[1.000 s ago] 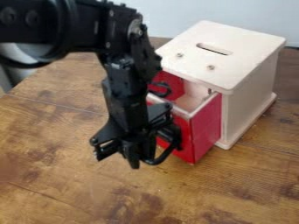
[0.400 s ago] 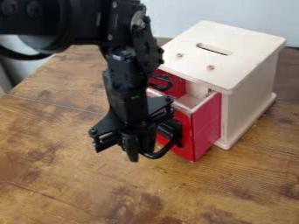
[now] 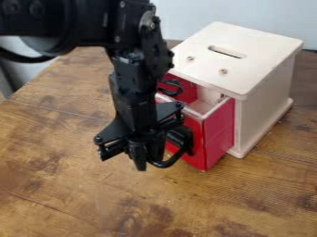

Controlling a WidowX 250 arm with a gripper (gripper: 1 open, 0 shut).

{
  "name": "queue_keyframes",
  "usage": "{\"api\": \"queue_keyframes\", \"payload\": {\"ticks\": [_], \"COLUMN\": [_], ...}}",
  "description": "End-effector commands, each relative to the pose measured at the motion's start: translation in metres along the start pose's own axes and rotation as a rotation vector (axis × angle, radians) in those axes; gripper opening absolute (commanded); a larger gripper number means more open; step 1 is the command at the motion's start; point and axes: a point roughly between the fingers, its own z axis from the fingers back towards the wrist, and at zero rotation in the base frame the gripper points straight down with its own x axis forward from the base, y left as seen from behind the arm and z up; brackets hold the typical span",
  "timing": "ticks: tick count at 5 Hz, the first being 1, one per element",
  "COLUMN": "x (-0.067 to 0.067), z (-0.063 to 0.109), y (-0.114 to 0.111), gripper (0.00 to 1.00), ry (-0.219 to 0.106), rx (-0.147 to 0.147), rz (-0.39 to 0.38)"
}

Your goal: Open the drawer

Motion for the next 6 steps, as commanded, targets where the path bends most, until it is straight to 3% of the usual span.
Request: {"api": "queue_keyframes", "payload": {"ticks": [1, 2, 3, 4, 5, 6], "x": [-0.003, 0.003, 0.01, 0.012, 0.014, 0.017], "z": [0.016, 0.015, 0.013, 0.014, 0.015, 0.016], "y": [0.001, 0.007, 0.012, 0.017, 0.021, 0.023], "gripper": [0.0, 0.0, 0.0, 0.0, 0.0, 0.0], "ry": [-0.013, 0.017, 0.028, 0.003, -0.032, -0.073], "rx": [-0.001, -0.008, -0.043, -0.075, -0.084, -0.067], "rz": [-0.041, -0.092, -0.14, -0.097, -0.052, -0.013]}}
